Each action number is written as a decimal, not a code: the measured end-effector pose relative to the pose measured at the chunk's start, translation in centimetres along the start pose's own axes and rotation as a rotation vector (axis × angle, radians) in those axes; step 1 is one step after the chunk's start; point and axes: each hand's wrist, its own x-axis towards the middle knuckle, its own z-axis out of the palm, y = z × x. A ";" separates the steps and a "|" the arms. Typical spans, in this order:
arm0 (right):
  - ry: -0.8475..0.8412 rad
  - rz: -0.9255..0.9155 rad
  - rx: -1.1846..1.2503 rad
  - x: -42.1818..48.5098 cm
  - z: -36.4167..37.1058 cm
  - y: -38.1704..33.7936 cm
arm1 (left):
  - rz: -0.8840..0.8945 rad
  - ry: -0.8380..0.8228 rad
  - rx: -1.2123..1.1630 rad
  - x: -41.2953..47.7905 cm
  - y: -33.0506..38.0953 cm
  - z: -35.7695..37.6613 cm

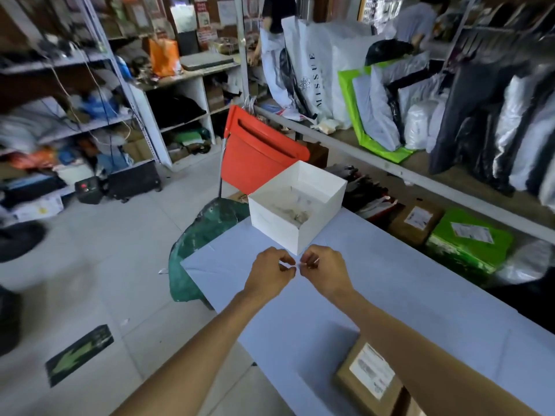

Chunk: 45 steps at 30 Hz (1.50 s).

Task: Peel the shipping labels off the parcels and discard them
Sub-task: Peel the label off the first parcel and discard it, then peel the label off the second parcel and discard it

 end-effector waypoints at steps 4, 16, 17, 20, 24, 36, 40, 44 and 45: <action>0.055 -0.039 -0.063 5.6 -0.7 -1.7 | 0.059 -0.045 0.293 5.2 0.3 -2.9; -0.006 0.041 -0.083 19.1 -0.4 -4.3 | 0.068 -0.121 0.372 16.5 0.7 -7.0; -0.024 0.039 -0.103 19.3 -0.4 -4.1 | 0.071 -0.127 0.375 16.9 0.7 -7.1; -0.035 0.060 -0.147 19.0 -0.6 -3.6 | 0.073 -0.143 0.385 17.6 0.9 -7.1; -0.011 0.107 -0.146 18.2 -1.5 -2.6 | 0.087 -0.170 0.394 17.6 1.5 -6.2; -0.044 0.195 -0.278 12.4 -4.0 -0.1 | 0.193 -0.242 0.397 14.9 4.1 -1.9; -0.081 0.282 -0.357 7.9 -5.8 2.1 | 0.248 -0.316 0.382 12.6 5.6 0.6; -0.083 0.324 -0.420 2.3 -8.6 4.5 | 0.323 -0.371 0.376 9.3 8.5 4.1; -0.081 0.334 -0.437 0.7 -9.4 5.1 | 0.344 -0.378 0.374 8.1 9.4 5.0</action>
